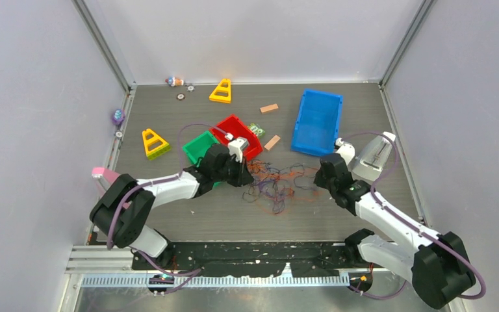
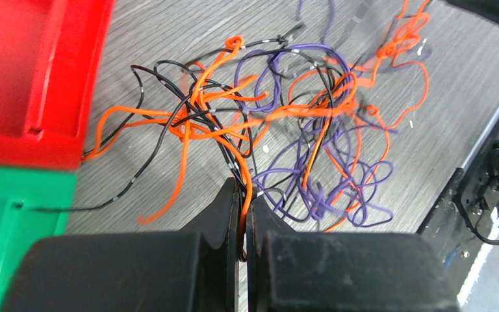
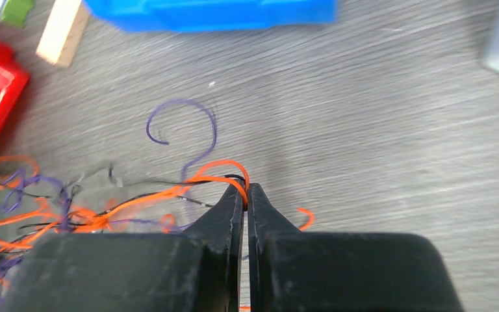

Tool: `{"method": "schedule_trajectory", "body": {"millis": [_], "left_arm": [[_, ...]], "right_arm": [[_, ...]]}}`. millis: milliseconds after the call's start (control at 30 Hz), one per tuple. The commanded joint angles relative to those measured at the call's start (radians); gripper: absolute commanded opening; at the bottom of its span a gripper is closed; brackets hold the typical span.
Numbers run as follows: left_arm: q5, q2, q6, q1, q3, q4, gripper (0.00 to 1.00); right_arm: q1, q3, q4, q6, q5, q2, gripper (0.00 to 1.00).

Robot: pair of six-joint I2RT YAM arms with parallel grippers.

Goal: Untangle the cables

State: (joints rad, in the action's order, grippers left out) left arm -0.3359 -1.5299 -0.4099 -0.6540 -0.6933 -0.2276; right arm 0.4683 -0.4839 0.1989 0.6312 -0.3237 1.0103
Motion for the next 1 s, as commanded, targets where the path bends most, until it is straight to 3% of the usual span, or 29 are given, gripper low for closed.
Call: {"method": "schedule_trajectory", "body": {"millis": [0, 300, 967], "left_arm": [[0.126, 0.094, 0.024, 0.013, 0.049, -0.018, 0.00], [0.266, 0.202, 0.022, 0.022, 0.118, -0.031, 0.00], [0.363, 0.302, 0.033, 0.023, 0.168, -0.024, 0.00]], "right_arm": [[-0.028, -0.005, 0.114, 0.044, -0.237, -0.075, 0.05], [-0.109, -0.035, 0.236, 0.066, -0.370, -0.151, 0.05], [-0.205, -0.116, 0.373, 0.043, -0.577, -0.335, 0.05]]}}
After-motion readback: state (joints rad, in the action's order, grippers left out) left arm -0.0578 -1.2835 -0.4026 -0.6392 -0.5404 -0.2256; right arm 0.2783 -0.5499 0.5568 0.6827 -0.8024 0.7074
